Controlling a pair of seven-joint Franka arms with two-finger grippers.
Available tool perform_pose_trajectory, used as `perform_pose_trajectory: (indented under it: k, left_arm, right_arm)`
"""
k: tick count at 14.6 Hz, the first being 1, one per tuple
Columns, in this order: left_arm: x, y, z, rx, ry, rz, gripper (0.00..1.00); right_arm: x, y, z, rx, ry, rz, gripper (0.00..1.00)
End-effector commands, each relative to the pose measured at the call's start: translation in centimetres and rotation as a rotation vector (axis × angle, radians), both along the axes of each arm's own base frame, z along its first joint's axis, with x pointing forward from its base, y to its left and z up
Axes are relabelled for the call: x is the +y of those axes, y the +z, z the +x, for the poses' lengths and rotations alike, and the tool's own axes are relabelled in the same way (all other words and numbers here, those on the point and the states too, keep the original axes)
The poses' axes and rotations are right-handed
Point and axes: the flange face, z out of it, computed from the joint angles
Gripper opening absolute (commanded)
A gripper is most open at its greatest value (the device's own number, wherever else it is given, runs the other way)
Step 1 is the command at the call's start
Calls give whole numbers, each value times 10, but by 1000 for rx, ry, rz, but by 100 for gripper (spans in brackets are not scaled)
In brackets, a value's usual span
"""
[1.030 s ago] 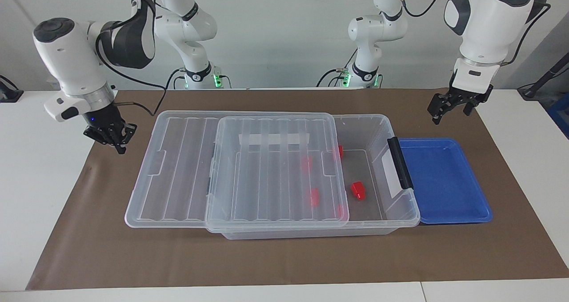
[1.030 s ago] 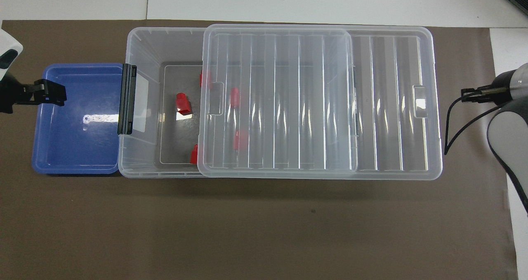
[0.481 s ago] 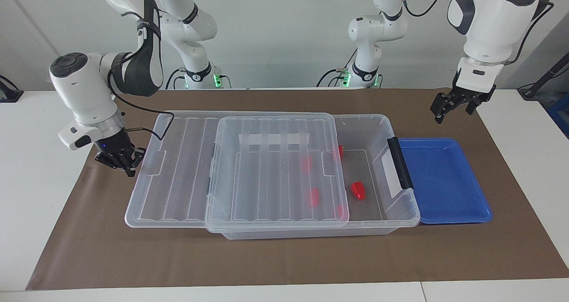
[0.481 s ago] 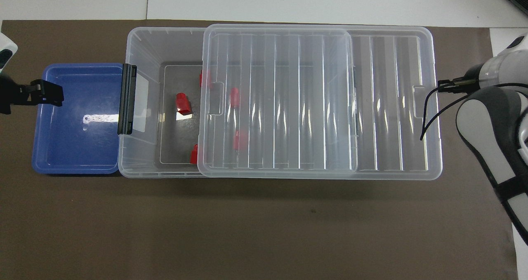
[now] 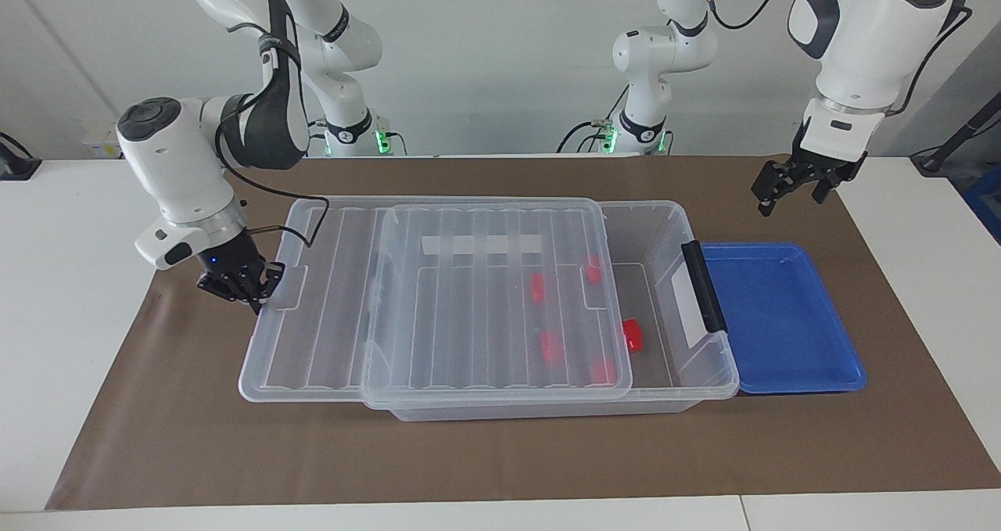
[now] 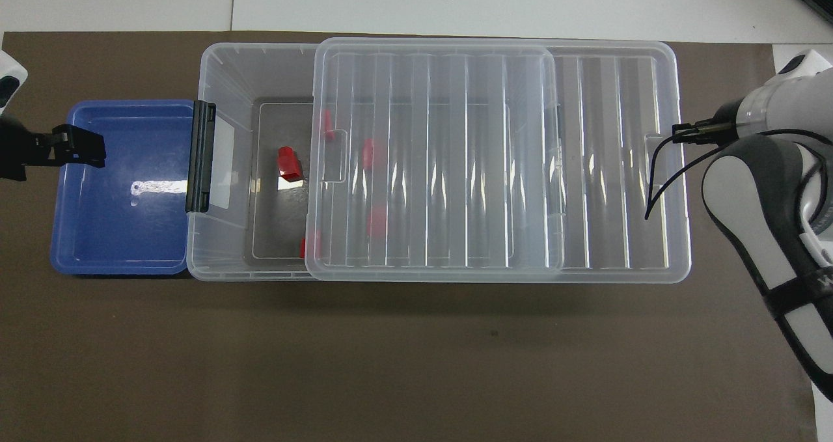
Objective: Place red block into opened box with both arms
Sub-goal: 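Slide the clear lid back over the box with the right gripper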
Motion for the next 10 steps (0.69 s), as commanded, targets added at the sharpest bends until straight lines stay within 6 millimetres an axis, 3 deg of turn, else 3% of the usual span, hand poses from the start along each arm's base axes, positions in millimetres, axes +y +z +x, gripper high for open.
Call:
perform_pose_trajectory:
  k: [1,3,7,10]
  left_arm:
    - [3,7,-4,-6,-21,-38,100]
    - [7,5,-4,1,-8,-67,100]
    - [10,8,-5,5,-16,-54,100]
    - [26,10,-5,1,4,-53,100]
  right_arm:
    - [11,-2,4,-3,-21,25,0]
    - [16,-3,3,1,-28,29,0]
    - [49,-2,1,8,-38,44,0]
    - [59,-3,0,13,-24,44,0]
